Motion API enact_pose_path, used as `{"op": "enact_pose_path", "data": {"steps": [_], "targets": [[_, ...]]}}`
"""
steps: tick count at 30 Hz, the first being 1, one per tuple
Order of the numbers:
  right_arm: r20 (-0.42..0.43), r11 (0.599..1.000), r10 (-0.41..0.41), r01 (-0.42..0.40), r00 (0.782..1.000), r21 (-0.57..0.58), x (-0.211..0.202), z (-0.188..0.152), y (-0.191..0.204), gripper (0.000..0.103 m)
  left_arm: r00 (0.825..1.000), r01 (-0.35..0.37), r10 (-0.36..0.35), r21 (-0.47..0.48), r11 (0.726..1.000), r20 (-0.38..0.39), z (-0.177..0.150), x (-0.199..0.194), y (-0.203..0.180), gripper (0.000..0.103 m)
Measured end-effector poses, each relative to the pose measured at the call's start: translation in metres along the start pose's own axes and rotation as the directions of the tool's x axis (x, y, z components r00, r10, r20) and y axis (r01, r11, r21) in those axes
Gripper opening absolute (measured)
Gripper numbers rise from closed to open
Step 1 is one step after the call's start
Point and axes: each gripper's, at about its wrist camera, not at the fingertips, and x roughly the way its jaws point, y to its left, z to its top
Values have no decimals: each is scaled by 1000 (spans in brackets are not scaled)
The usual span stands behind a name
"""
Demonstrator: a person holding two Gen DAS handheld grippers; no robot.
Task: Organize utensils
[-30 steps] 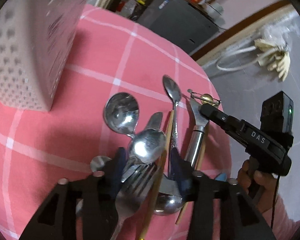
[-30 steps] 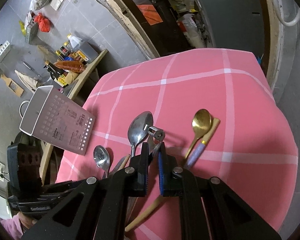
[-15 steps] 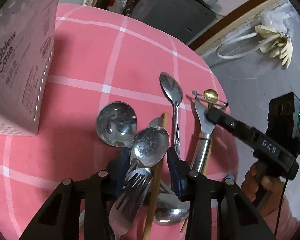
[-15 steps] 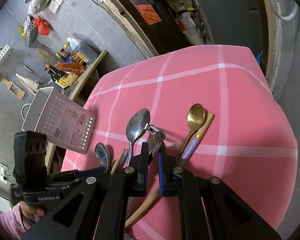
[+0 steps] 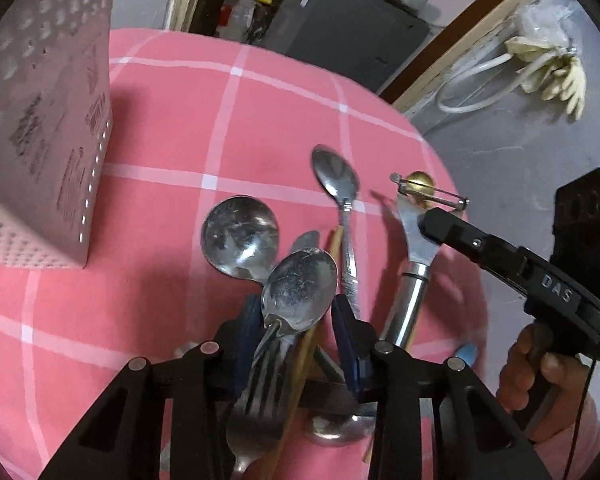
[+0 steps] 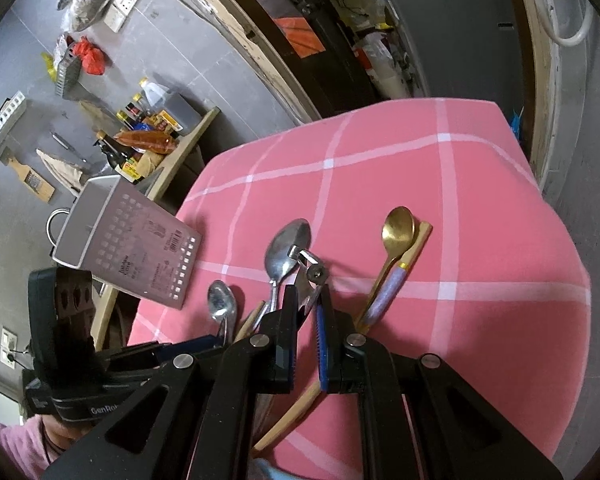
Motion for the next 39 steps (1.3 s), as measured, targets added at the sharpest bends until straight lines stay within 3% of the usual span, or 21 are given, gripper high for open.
{"op": "enact_pose_path", "data": {"steps": [5,9,10,13,17,22,24,29,31,35,36,39], "targets": [[40,1000,18,-18,999,10,-18,-3,5,7,997,25,-25,0,1000,69,-8,-23,4,32],[89,1000,19,-17,996,-22,-34,-8,16,5,984,18,-25,42,999,174,-14,-52,-1,26],[112,999,22,-18,993,-38,-40,-11,22,5,979,9,-21,57,998,201,-15,-59,-3,7],[154,997,19,-7,988,-76,-54,-16,37,4,971,-9,-12,83,997,240,-14,-74,-4,3],[176,994,24,-5,984,-106,-65,-18,53,3,972,3,-27,103,995,233,-9,-73,-2,3],[185,995,-8,26,983,-98,-75,-19,57,3,979,31,-41,52,998,201,-9,-63,6,3],[197,995,-4,23,980,-94,-81,-19,60,2,973,45,-56,51,998,224,-10,-71,5,2],[268,991,5,31,963,-129,-103,-12,81,2,920,100,-129,97,990,369,-3,-130,-3,2],[325,990,35,12,945,-143,-118,0,95,2,897,96,-138,120,988,420,4,-154,-4,2],[411,982,108,-32,905,-187,-134,26,127,2,820,73,-147,154,985,554,25,-212,2,2],[434,978,138,-54,890,-200,-137,34,138,2,788,48,-138,164,985,600,33,-228,7,2],[497,961,224,-105,838,-255,-129,59,171,2,733,-4,-113,171,985,670,50,-248,22,2]]}}
